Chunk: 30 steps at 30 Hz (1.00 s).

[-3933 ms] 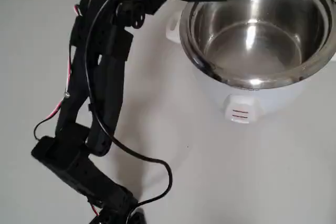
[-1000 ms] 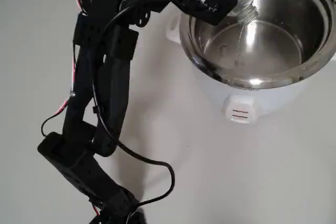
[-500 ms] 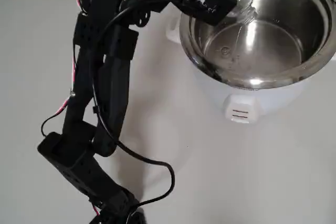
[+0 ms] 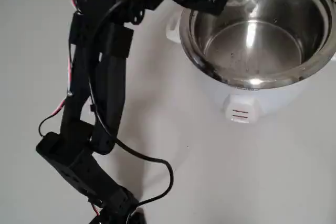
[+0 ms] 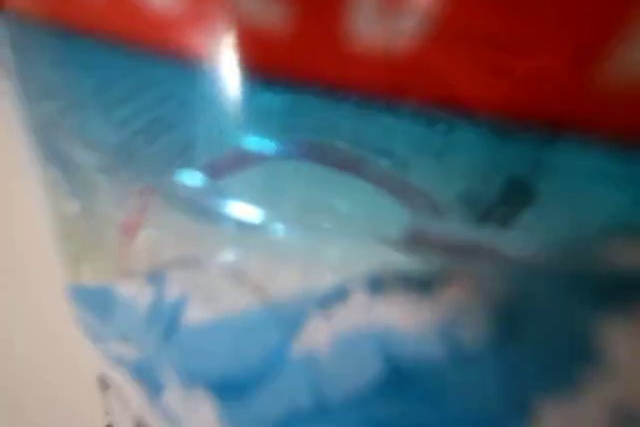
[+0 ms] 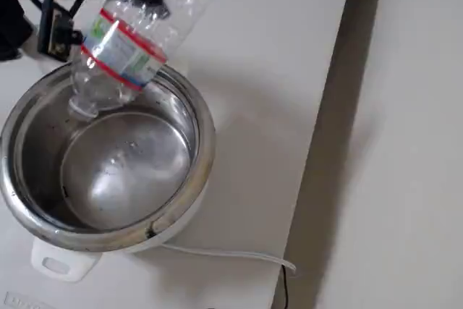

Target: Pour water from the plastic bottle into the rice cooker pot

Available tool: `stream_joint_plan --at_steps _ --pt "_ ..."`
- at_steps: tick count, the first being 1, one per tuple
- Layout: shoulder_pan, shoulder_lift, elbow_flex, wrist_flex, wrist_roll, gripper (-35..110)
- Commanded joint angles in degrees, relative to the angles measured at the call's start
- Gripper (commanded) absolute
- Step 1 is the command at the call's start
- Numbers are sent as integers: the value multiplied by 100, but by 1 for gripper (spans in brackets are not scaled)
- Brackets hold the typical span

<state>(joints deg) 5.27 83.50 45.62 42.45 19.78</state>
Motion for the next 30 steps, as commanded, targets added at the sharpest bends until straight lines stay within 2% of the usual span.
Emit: stream_joint_plan --at_steps 1,13,18,23,25,28,30 --pt "-185 308 -501 88 -1397 19" --pt "-888 923 -492 800 -6530 19" --pt "-1318 1424 -475 1477 -7822 19" --pt "-1731 1811 -334 2039 -8411 19" --pt "-1881 2320 624 1714 -8675 19" --pt "-2101 3867 3771 -299 -9387 19" --pt "-2188 4544 5309 -1125 -9633 19"
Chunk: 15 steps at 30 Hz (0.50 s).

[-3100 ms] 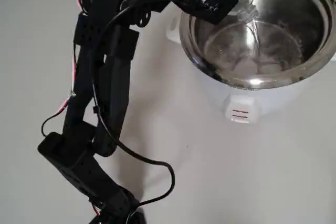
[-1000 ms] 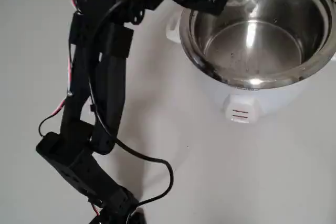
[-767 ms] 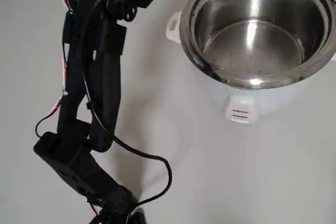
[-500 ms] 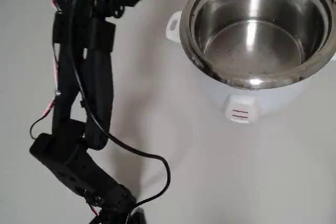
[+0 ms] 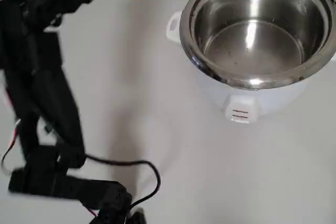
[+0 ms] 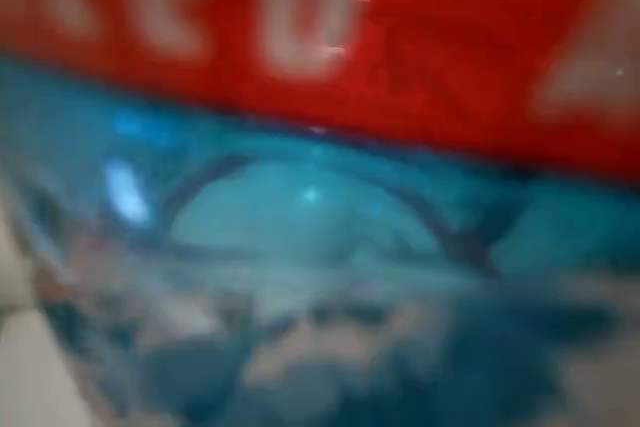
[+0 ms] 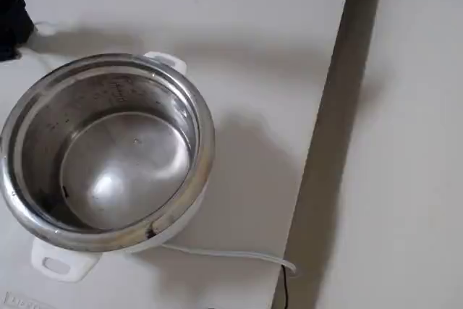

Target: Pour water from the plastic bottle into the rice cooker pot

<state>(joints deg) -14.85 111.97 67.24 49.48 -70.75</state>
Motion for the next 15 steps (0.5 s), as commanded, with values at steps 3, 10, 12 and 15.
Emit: stream_joint_plan --at_steps 3,10,12,15 --pt "-202 2417 5335 -3366 -800 19" --pt "-141 1819 8306 -6539 -870 19" --pt "-141 1028 8508 -7541 -870 19" --pt "-79 -264 8411 -8868 -870 20"
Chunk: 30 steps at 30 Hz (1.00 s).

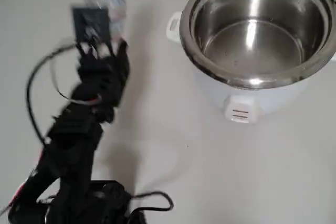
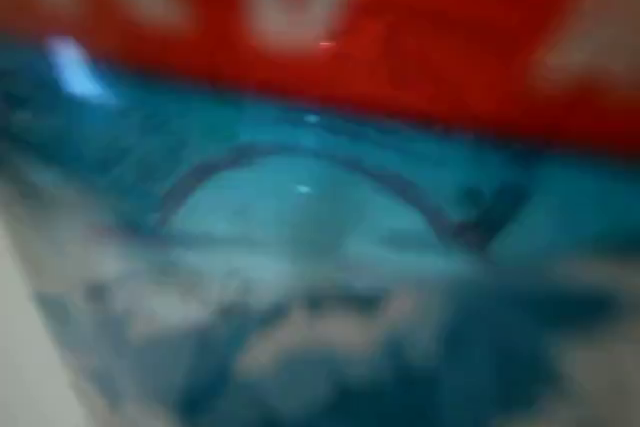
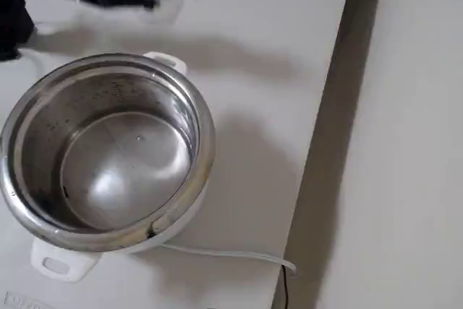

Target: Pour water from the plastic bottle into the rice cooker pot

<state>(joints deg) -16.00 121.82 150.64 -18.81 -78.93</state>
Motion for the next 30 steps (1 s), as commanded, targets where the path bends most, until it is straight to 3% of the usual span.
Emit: stream_joint_plan --at_steps 1,11,17,22,30 --pt "53 -1705 -26 -2461 -88 20" --pt "281 -5581 -2074 -5256 -694 26" --pt "642 -6759 -3586 -5203 -1046 32" --pt "773 -7093 -4254 -5054 -1143 47" --pt "932 -7260 -4482 -5150 -1230 53"
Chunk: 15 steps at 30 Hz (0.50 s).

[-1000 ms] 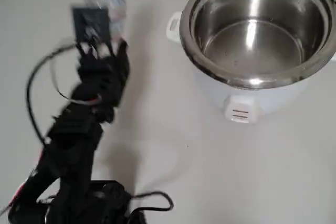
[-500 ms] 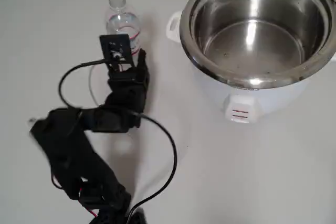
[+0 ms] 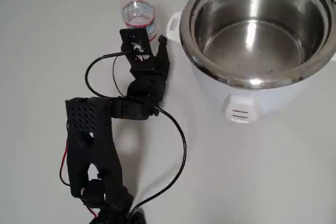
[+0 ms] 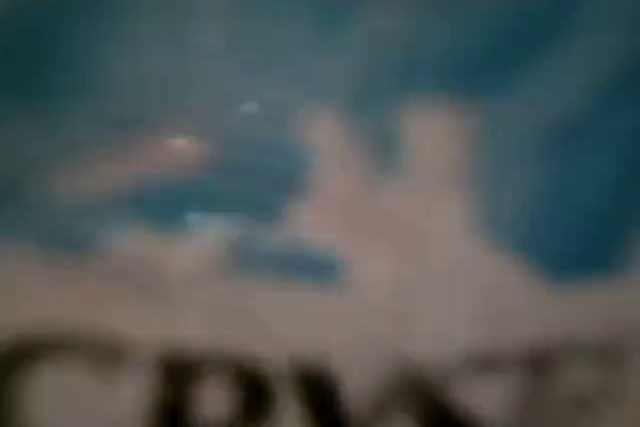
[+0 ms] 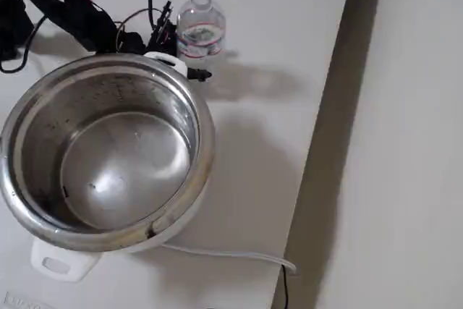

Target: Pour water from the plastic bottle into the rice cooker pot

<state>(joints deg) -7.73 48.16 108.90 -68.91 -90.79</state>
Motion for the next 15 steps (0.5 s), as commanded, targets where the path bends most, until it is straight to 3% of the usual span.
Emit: stream_joint_plan --at_steps 1,15 --pt "114 185 -229 -158 -44 53" --pt "-158 2479 2065 -26 264 53"
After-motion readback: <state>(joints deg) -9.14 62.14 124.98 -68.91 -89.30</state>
